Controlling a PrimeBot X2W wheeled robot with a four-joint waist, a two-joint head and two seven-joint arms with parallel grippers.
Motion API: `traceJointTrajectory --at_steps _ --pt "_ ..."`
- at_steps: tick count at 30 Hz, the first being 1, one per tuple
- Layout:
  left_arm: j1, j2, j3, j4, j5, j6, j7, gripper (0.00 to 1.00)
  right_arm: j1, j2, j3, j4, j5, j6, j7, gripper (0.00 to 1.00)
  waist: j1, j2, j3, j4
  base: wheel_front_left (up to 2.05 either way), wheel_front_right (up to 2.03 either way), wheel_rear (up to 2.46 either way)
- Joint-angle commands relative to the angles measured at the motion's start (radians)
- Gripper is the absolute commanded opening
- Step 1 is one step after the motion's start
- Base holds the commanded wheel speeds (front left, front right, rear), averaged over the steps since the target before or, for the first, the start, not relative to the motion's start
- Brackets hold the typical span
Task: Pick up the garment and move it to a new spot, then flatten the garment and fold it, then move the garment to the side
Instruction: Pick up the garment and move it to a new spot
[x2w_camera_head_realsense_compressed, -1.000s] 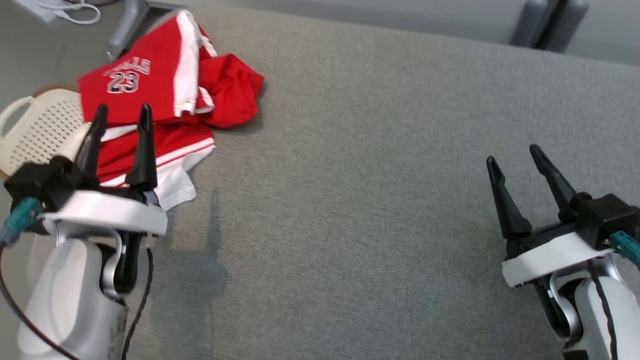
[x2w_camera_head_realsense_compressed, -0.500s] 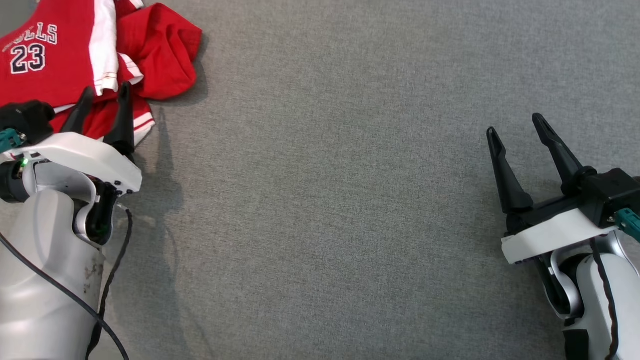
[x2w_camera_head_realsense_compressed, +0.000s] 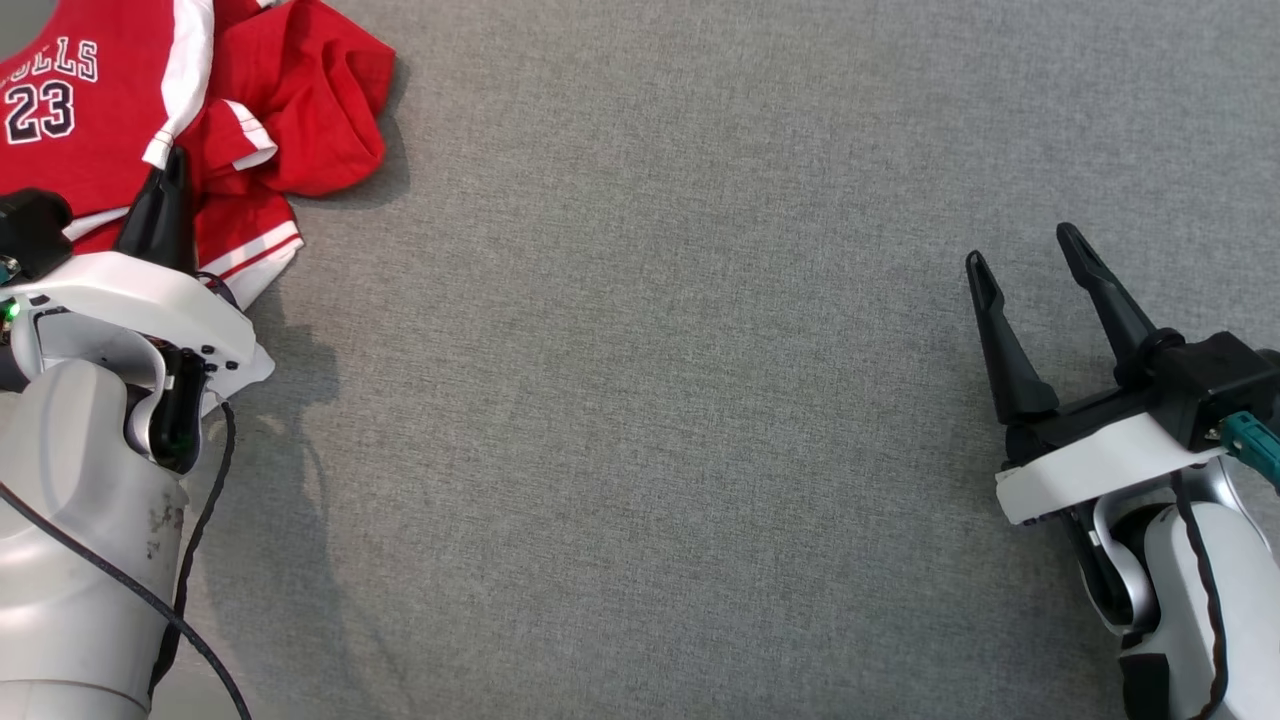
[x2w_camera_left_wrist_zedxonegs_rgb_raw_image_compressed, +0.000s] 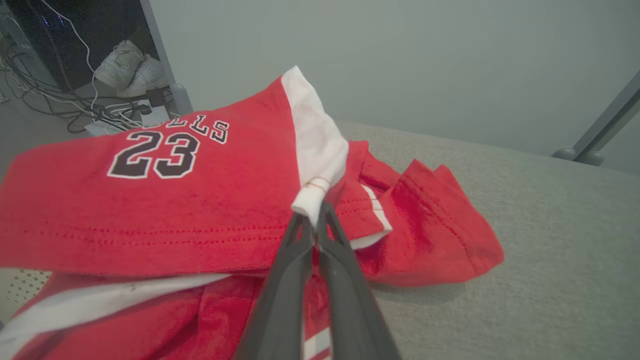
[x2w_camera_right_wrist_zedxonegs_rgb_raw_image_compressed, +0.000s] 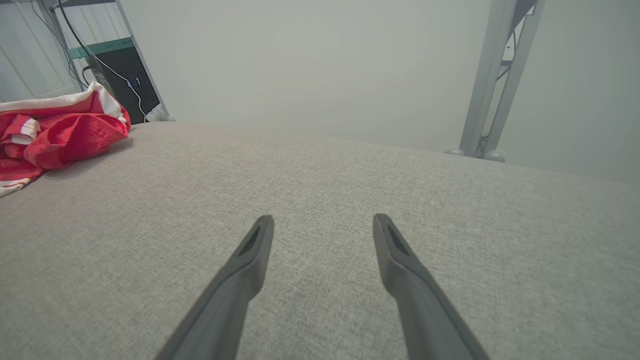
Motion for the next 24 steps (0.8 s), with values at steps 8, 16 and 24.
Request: traceJointTrajectory --at_steps 8,16,24 --pt "0.028 0.037 0.025 -0.084 0.016 0.001 -0.052 0.0 0.028 0.014 -0.013 0.035 0.01 0.001 -0.031 1.0 0.0 0.0 -0.092 0.002 0.0 0.0 0.0" --pt "0.273 0.056 0.085 -0.431 0.046 0.07 -0.057 0.0 0.098 0.041 -0.031 0.071 0.031 0.0 -0.059 1.0 0.0 0.0 -0.243 -0.023 0.0 0.0 0.0" --pt "0.545 0.049 0.088 -0.771 0.047 0.167 0.035 0.0 0.164 0.058 -0.047 0.071 0.045 0.0 -0.065 1.0 0.0 0.0 -0.336 -0.044 0.0 0.0 0.0"
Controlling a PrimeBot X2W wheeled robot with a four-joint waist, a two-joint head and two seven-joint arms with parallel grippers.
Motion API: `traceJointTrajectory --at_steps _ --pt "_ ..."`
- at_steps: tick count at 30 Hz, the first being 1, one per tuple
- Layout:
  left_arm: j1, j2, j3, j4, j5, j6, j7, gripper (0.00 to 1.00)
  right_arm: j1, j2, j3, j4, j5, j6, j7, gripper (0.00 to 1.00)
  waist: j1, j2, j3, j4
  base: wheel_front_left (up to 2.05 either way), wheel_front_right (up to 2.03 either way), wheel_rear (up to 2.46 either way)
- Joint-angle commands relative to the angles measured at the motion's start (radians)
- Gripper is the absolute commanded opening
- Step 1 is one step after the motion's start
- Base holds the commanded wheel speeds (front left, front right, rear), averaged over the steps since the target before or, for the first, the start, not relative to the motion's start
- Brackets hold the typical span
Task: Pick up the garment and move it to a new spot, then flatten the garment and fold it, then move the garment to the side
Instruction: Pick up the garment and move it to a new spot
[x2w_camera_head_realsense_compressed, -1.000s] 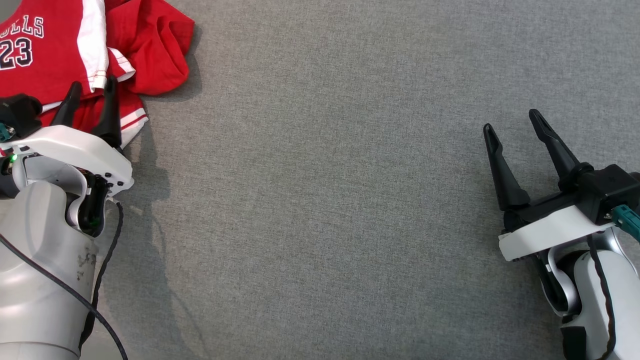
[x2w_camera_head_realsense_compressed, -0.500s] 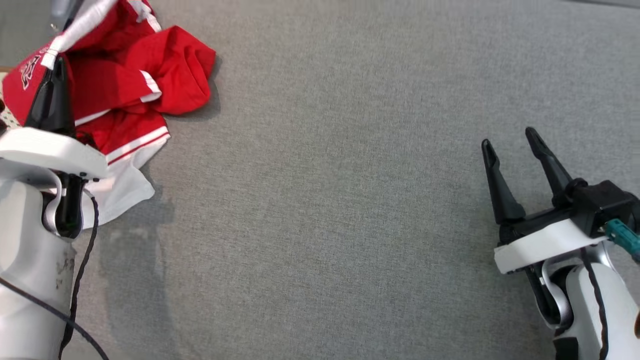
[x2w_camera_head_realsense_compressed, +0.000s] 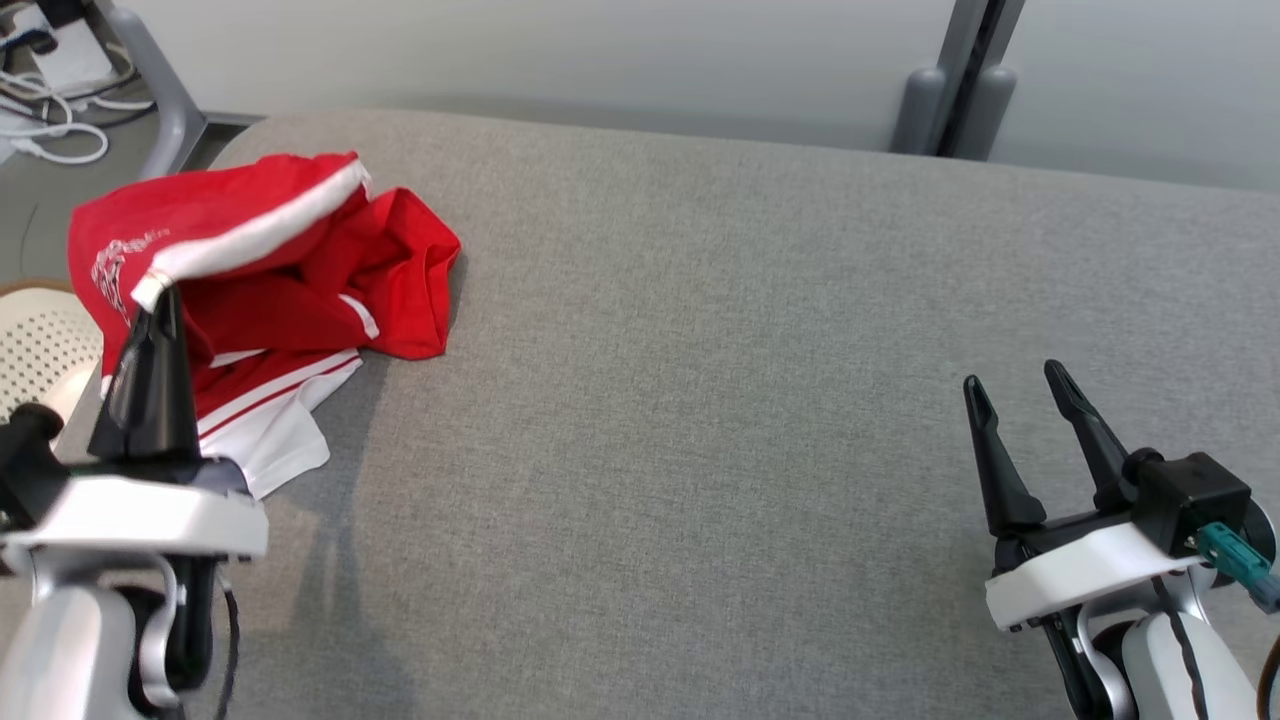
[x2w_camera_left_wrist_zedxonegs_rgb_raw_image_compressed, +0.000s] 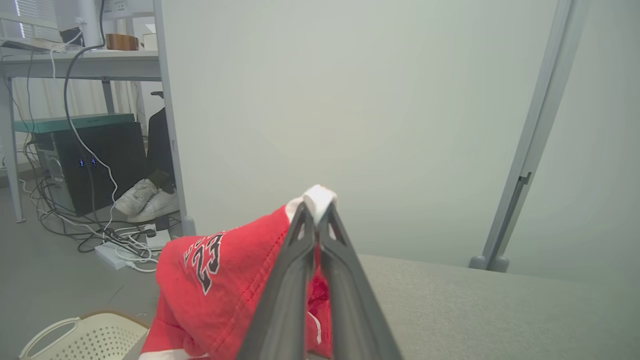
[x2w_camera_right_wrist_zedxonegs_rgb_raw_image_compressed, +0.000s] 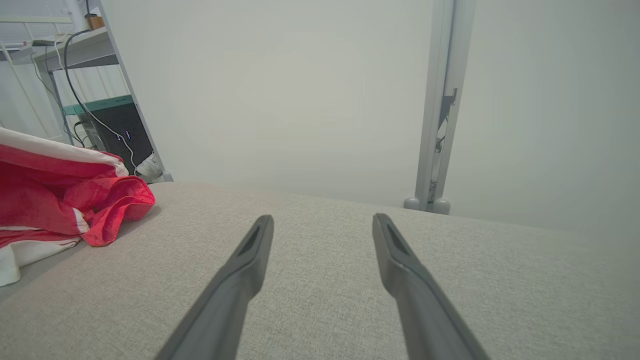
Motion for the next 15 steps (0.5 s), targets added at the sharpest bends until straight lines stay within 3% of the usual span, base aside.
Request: traceJointTrajectory --at_steps 1,8,15 --pt "0.046 0.002 0.003 -0.053 0.009 0.02 0.012 0.0 0.018 -0.001 -0.006 -0.004 0.007 0.0 -0.007 1.0 0.0 0.0 -0.031 -0.014 0.0 0.0 0.0" --pt "0.192 -0.002 -0.002 -0.289 0.027 0.085 0.066 0.0 0.05 0.011 -0.005 -0.015 0.013 0.0 -0.002 1.0 0.0 0.0 -0.07 -0.047 0.0 0.0 0.0" --pt "0.202 0.01 -0.025 -0.408 0.046 0.099 0.103 0.0 0.031 0.015 0.008 -0.043 0.016 0.0 0.002 1.0 0.0 0.0 -0.064 -0.132 0.0 0.0 0.0"
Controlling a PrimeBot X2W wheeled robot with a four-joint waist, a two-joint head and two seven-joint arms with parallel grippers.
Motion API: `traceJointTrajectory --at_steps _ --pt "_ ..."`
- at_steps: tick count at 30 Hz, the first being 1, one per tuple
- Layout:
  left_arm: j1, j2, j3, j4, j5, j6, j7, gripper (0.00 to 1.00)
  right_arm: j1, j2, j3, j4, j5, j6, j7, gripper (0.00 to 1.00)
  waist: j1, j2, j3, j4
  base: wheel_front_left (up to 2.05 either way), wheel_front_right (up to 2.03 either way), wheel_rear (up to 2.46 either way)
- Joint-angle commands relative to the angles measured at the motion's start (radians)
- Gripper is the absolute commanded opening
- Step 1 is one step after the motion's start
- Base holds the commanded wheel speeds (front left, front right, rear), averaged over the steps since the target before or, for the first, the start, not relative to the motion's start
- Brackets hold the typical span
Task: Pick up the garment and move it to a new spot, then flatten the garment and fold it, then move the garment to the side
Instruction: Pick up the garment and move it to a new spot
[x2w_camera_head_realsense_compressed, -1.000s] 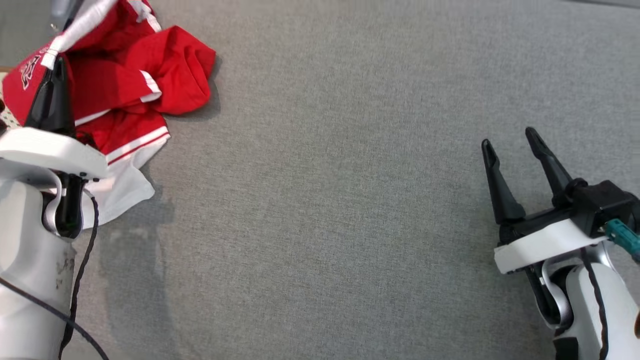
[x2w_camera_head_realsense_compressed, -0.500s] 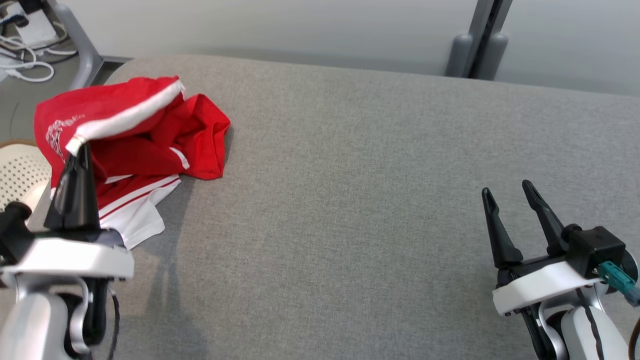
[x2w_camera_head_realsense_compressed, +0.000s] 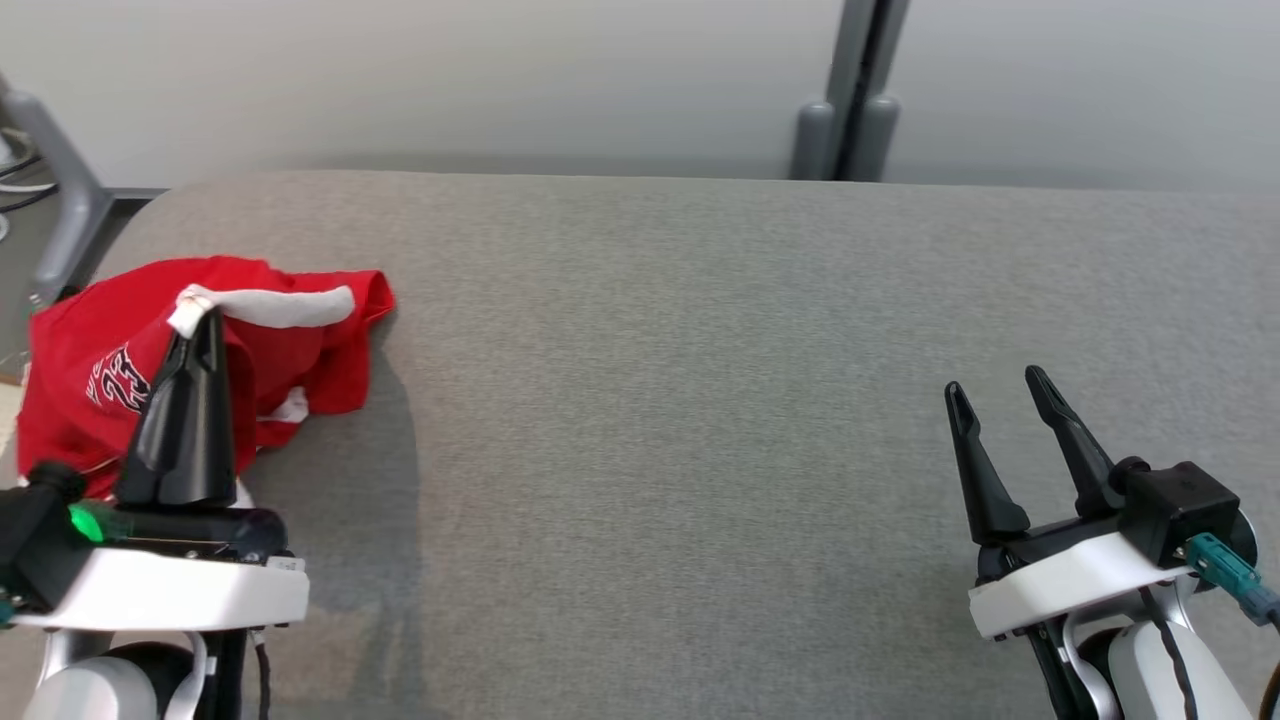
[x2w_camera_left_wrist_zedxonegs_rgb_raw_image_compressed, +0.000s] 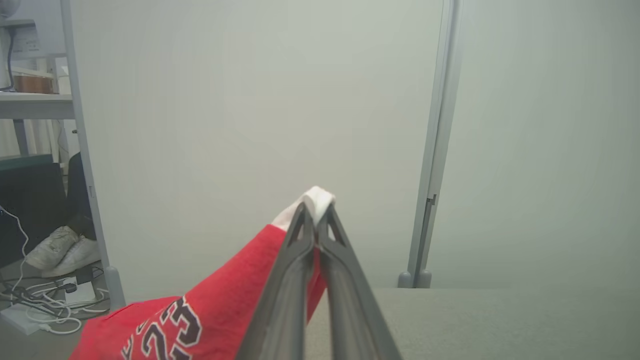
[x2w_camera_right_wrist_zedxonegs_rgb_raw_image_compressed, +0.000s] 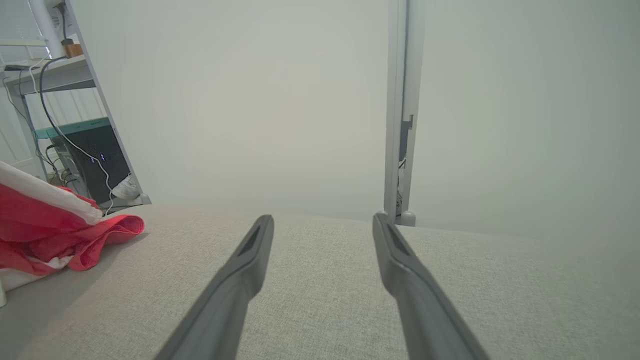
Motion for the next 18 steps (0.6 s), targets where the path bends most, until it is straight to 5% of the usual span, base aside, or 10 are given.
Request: traceJointTrajectory --at_steps 1,18 --pt "-0.012 0.006 -0.012 -0.013 0.007 -0.002 0.007 0.0 -0.011 -0.006 0.001 -0.005 0.006 0.0 0.0 1.0 0.0 0.0 0.008 -0.046 0.0 0.0 0.0" --pt "-0.213 -0.062 -0.26 0.086 0.018 -0.146 0.067 0.0 -0.039 0.017 -0.034 -0.007 0.008 0.0 -0.027 1.0 0.0 0.0 0.122 -0.284 0.0 0.0 0.0"
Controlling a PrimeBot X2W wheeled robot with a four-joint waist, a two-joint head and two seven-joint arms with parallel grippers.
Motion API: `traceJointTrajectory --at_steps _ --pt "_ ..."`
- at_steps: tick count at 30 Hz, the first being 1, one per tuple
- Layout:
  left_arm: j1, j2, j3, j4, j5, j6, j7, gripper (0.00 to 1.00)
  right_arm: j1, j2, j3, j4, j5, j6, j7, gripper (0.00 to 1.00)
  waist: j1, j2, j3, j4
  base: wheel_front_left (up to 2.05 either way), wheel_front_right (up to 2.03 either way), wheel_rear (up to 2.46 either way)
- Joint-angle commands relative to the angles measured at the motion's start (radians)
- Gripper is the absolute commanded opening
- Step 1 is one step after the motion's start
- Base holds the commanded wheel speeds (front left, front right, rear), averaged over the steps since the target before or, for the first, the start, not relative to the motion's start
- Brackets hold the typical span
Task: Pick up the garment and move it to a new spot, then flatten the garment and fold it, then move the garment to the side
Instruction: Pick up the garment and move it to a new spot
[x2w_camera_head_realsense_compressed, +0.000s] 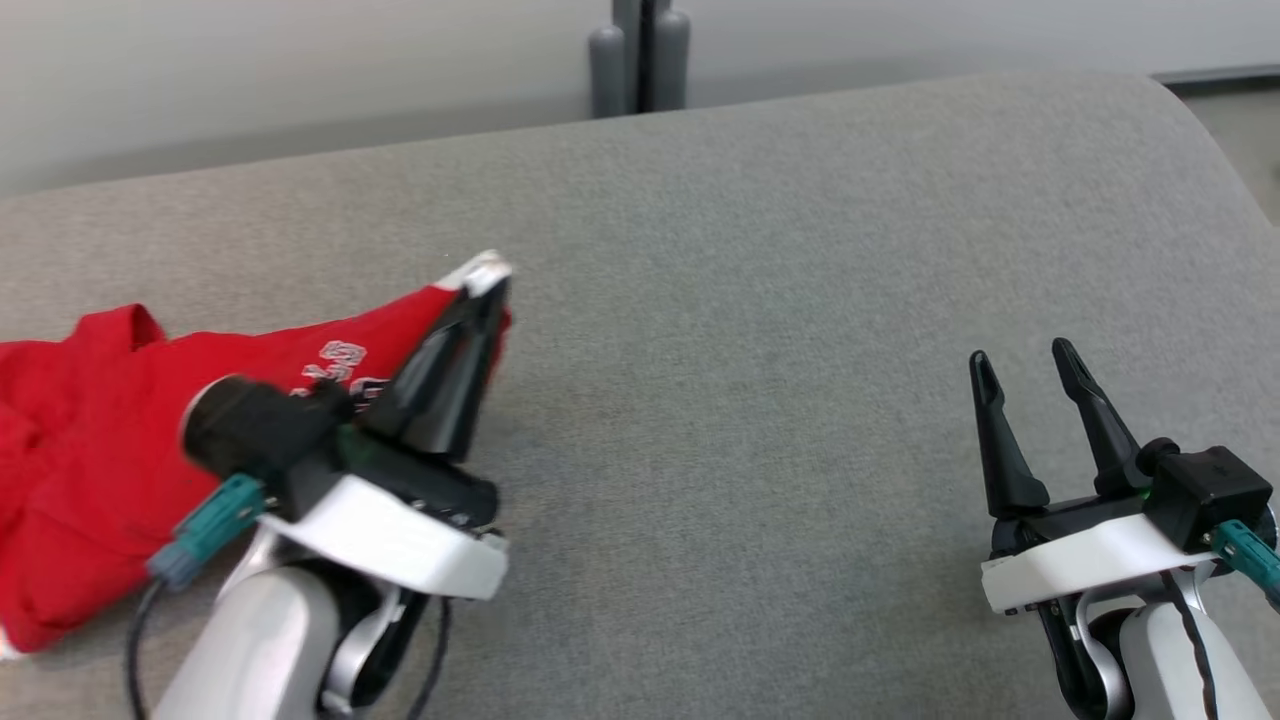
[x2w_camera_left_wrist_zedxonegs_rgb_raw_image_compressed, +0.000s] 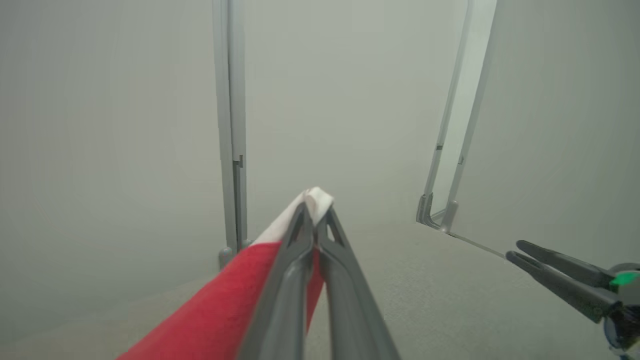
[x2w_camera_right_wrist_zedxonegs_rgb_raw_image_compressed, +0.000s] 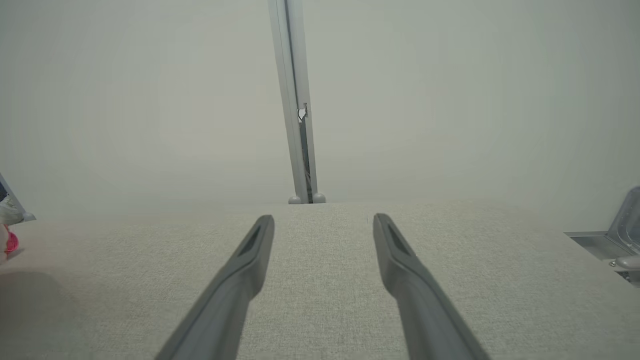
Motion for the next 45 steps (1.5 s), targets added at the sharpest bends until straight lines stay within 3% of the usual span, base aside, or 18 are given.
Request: traceJointTrajectory --at_steps 1,6,13,18,27,28,29,30,37,45 --pt "-0.029 -0.006 -0.012 0.006 0.01 -0.012 0.0 0.0 -0.007 0.001 -0.004 0.004 0.005 0.0 -0.01 1.0 0.0 0.0 0.038 -0.037 0.0 0.0 0.0" --pt "-0.128 -0.061 -0.121 0.027 0.035 -0.063 0.007 0.0 -0.017 0.006 -0.023 0.01 0.009 0.0 -0.025 1.0 0.0 0.0 0.079 -0.078 0.0 0.0 0.0" --pt "-0.226 -0.119 -0.239 0.053 0.048 -0.095 0.005 0.0 -0.024 0.008 -0.034 0.02 0.025 0.0 -0.042 1.0 0.0 0.0 0.12 -0.118 0.0 0.0 0.0" --pt "-0.251 -0.132 -0.277 0.11 0.029 -0.101 0.012 0.0 -0.034 0.008 -0.028 0.027 0.054 0.0 -0.05 1.0 0.0 0.0 0.16 -0.127 0.0 0.0 0.0" --pt "-0.258 -0.127 -0.315 0.368 -0.027 -0.112 0.002 0.0 -0.066 0.008 -0.007 0.059 0.092 0.0 -0.059 1.0 0.0 0.0 0.202 -0.124 0.0 0.0 0.0" --pt "-0.26 -0.129 -0.319 0.386 -0.034 -0.114 -0.005 0.31 -0.066 0.007 -0.008 0.064 0.093 0.0 -0.059 1.0 0.0 0.0 0.201 -0.121 0.0 0.0 0.0" --pt "-0.263 -0.128 -0.325 0.405 -0.036 -0.114 -0.008 0.76 -0.066 0.007 -0.009 0.067 0.095 0.0 -0.059 1.0 0.0 0.0 0.2 -0.117 0.0 0.0 0.0" --pt "-0.265 -0.127 -0.331 0.423 -0.041 -0.115 -0.015 1.0 -0.067 0.007 -0.011 0.069 0.095 0.0 -0.059 1.0 0.0 0.0 0.196 -0.112 0.0 0.0 0.0" --pt "-0.234 -0.108 -0.329 0.476 -0.058 -0.116 -0.085 1.0 -0.058 0.007 -0.02 0.08 0.075 0.0 -0.058 1.0 0.0 0.0 0.142 -0.064 0.0 0.0 0.0" --pt "-0.18 -0.072 -0.252 0.485 -0.095 -0.065 -0.167 1.0 -0.033 0.007 -0.036 0.095 0.049 0.0 -0.058 1.0 0.0 0.0 0.071 0.0 0.0 0.0 0.0"
